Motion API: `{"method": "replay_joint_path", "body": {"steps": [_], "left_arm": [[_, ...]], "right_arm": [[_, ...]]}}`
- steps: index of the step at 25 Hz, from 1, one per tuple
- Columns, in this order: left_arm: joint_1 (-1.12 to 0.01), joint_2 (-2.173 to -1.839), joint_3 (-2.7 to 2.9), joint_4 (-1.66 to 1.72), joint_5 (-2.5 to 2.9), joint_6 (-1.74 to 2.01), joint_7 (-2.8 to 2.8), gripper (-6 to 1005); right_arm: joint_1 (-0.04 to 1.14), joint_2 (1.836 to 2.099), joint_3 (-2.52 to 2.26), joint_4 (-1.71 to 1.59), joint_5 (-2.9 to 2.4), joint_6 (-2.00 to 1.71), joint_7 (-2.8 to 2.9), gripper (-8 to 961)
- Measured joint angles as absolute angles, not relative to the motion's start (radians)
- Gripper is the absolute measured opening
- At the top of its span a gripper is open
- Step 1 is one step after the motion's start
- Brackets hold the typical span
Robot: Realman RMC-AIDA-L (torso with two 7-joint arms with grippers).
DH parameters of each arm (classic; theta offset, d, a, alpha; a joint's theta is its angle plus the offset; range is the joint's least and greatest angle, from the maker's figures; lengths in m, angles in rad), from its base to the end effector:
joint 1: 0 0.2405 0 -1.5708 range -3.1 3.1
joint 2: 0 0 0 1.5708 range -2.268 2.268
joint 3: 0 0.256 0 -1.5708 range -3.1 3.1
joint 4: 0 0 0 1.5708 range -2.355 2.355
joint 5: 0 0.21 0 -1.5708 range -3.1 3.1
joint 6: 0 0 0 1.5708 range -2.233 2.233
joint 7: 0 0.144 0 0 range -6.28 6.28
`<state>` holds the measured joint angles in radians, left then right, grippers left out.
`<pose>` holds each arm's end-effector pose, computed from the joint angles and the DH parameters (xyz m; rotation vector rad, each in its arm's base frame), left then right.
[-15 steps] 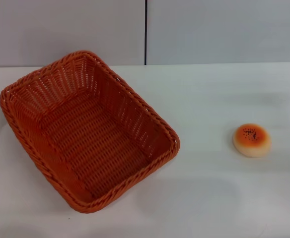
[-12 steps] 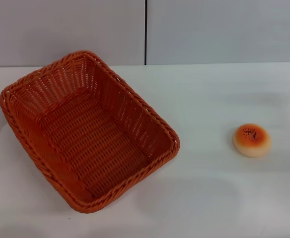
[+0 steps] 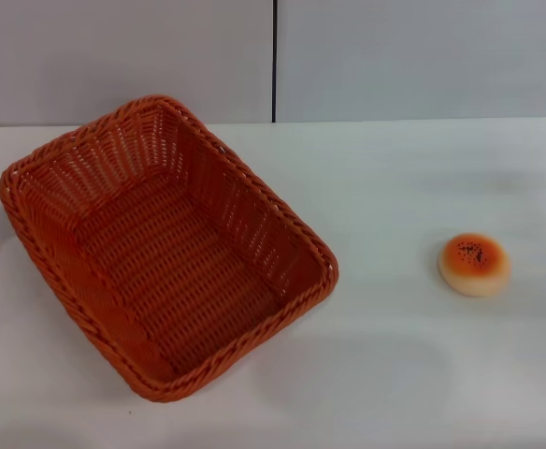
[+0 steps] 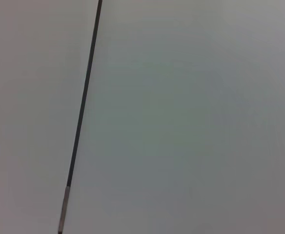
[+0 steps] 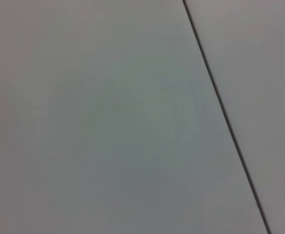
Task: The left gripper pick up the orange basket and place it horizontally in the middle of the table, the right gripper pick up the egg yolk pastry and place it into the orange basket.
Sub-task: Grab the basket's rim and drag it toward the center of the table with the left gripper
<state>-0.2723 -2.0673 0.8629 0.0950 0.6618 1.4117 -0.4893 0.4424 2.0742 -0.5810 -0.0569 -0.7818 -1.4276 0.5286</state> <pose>-0.3709 0.2680 0.0313 -1.5156 -0.6024 -0.8603 0.3351 0.3209 0.0440 -1.4094 0.5692 1.0283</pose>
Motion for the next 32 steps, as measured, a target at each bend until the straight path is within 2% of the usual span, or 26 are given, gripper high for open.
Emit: {"method": "replay_joint_path", "body": {"steps": [4,8,13,16,18,21,23,24,27,31,32], "left_arm": [[-0.262,-2.063,0.871,0.101,0.667,1.412,-0.511,769],[-0.226,-2.043,0.931,0.185,0.670,1.408,-0.623,762],[-0.175,-2.008,0.983,0.412,0.758,1.351,-0.823,753],[-0.159,-1.974,0.978,0.639,0.968,1.280,-1.096,748],[-0.159,-1.974,0.978,0.639,0.968,1.280,-1.096,745],[-0.174,-1.954,0.955,0.908,1.294,1.230,-1.421,739],[-0.186,-1.951,0.947,0.961,1.369,1.233,-1.485,736],[-0.186,-1.951,0.947,0.961,1.369,1.233,-1.485,734],[-0.282,-1.961,0.920,1.213,1.780,1.292,-1.803,729],[-0.359,-2.009,0.920,1.362,2.066,1.326,-1.931,722],[-0.410,-2.041,0.923,1.405,2.211,1.340,-1.974,720]], "right_arm": [[0.456,2.075,-0.584,-0.056,-0.784,-1.403,0.529,672],[0.470,2.076,-0.585,-0.059,-0.785,-1.400,0.530,672],[0.452,2.076,-0.581,-0.080,-0.784,-1.432,0.543,672],[0.441,2.077,-0.577,-0.079,-0.781,-1.437,0.544,672],[0.438,2.077,-0.577,-0.078,-0.781,-1.438,0.544,673],[0.423,2.077,-0.576,-0.076,-0.781,-1.439,0.546,673],[0.420,2.077,-0.577,-0.076,-0.781,-1.439,0.547,673],[0.418,2.077,-0.577,-0.076,-0.781,-1.440,0.547,673],[0.415,2.077,-0.577,-0.075,-0.781,-1.440,0.548,673],[0.412,2.077,-0.581,-0.078,-0.783,-1.440,0.548,674],[0.411,2.077,-0.582,-0.078,-0.784,-1.441,0.548,674]]}}
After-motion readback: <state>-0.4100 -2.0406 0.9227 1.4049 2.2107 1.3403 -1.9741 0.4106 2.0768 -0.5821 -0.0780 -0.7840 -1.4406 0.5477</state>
